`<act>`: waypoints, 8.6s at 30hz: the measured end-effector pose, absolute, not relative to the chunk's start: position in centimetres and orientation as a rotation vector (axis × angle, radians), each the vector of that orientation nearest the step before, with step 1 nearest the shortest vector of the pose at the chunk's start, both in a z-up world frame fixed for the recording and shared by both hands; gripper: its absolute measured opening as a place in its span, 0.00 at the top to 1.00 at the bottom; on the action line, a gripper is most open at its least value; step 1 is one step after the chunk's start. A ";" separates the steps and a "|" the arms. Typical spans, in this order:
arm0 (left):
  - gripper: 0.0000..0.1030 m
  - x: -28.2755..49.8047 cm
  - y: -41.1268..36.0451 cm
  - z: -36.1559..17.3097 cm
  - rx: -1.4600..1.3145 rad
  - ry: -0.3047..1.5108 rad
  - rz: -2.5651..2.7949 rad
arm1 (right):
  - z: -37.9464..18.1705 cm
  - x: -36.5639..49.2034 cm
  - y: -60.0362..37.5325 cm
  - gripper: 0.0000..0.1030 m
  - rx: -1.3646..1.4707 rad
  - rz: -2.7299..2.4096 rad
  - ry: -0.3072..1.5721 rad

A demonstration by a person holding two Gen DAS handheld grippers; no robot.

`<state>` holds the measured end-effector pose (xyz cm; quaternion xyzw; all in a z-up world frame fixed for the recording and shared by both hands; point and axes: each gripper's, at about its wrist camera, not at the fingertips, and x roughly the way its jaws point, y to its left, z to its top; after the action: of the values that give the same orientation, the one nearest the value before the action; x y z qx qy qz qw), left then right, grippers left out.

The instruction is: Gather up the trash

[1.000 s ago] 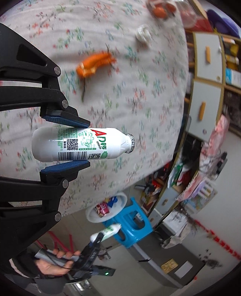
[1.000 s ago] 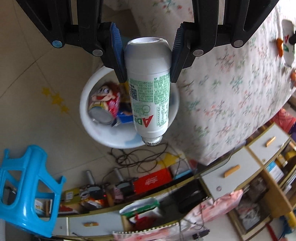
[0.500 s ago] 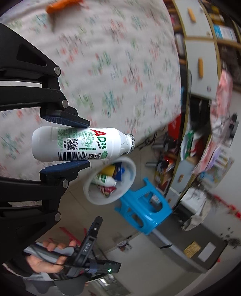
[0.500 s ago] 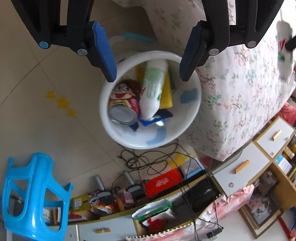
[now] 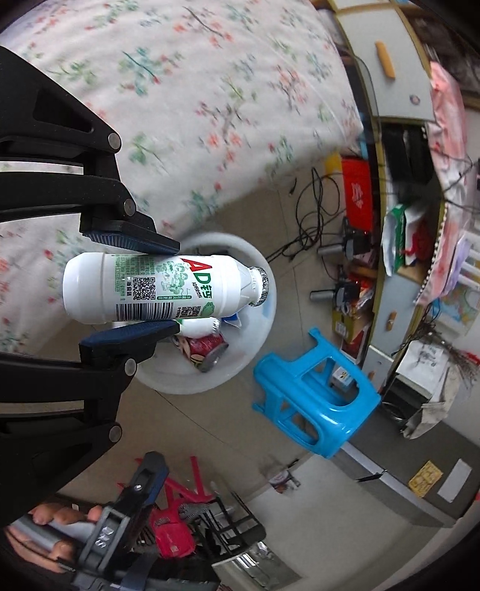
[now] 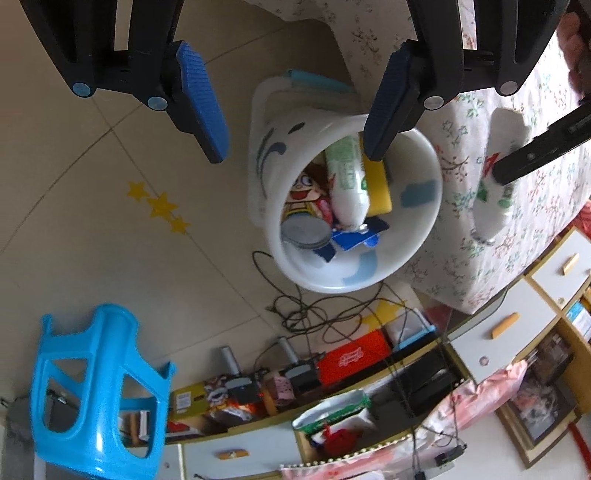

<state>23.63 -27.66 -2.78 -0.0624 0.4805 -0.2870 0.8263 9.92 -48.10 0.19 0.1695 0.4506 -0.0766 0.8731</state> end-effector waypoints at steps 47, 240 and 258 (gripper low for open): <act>0.00 15.2 -4.1 -1.2 0.034 0.989 -0.186 | 0.1 12.2 -35.9 0.07 0.212 -0.043 0.988; 0.00 11.1 -14.1 2.3 0.024 1.035 -0.338 | 4.4 9.0 -37.9 0.17 0.275 -0.202 0.880; 0.00 2.6 -6.4 0.2 -0.031 0.875 -0.113 | 1.9 1.0 -27.2 0.08 0.048 -0.093 0.762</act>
<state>2.61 -6.44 0.23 -0.0152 0.4236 -0.0549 0.9041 1.01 -27.16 1.86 0.0235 0.3717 -0.0453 0.9270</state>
